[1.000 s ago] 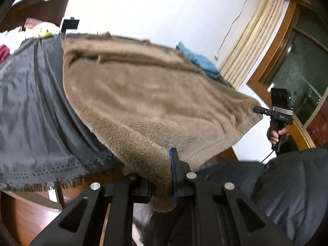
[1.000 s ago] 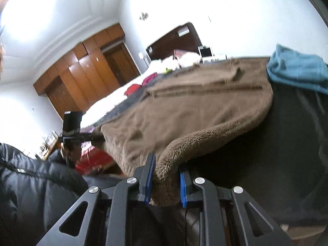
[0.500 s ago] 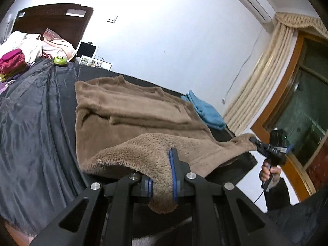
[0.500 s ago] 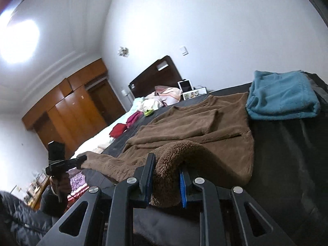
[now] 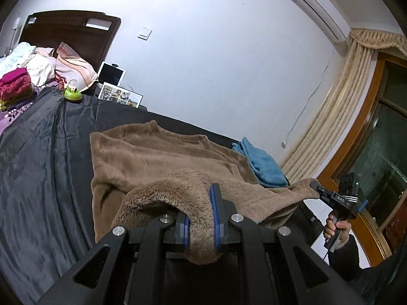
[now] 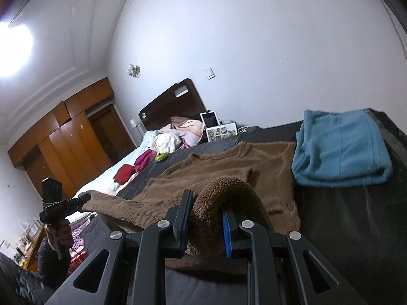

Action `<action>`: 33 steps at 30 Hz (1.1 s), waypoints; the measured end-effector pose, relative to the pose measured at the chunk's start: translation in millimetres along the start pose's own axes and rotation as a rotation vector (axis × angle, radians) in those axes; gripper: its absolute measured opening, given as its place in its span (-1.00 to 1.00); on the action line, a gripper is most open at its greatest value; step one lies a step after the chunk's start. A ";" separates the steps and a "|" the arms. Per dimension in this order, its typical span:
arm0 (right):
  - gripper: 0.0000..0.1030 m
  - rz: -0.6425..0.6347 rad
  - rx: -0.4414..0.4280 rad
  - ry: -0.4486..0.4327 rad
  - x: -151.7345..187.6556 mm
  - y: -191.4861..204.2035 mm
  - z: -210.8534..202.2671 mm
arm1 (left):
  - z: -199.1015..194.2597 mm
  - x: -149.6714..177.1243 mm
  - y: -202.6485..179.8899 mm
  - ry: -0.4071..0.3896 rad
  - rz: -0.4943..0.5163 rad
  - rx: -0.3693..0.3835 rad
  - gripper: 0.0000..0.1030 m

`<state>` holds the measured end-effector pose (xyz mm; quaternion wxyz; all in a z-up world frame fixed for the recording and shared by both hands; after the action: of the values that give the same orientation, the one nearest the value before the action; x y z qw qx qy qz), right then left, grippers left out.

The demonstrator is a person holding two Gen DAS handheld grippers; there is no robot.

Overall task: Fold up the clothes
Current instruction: 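Lift the held hem with both grippers and carry it toward the collar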

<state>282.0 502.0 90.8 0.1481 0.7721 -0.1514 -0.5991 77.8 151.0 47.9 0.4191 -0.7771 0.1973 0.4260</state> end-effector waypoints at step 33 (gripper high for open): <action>-0.57 0.005 0.272 0.057 -90.9 -91.1 219.2 | 209.5 -103.9 114.4 0.045 -0.133 -0.213 -0.70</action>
<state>53.1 611.9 81.3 0.0481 0.8014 -0.2289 -0.5504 -160.3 252.2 18.7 0.3568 -0.8382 0.1082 0.3981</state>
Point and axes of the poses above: each gripper's, at about its wrist camera, not at the fingertips, and z roughly the way its jaws point, y to its left, x to its underside, the point moved 9 cm from there along z, roughly the way its jaws point, and after that the axes turned 9 degrees about -y, right-handed, at the moved point
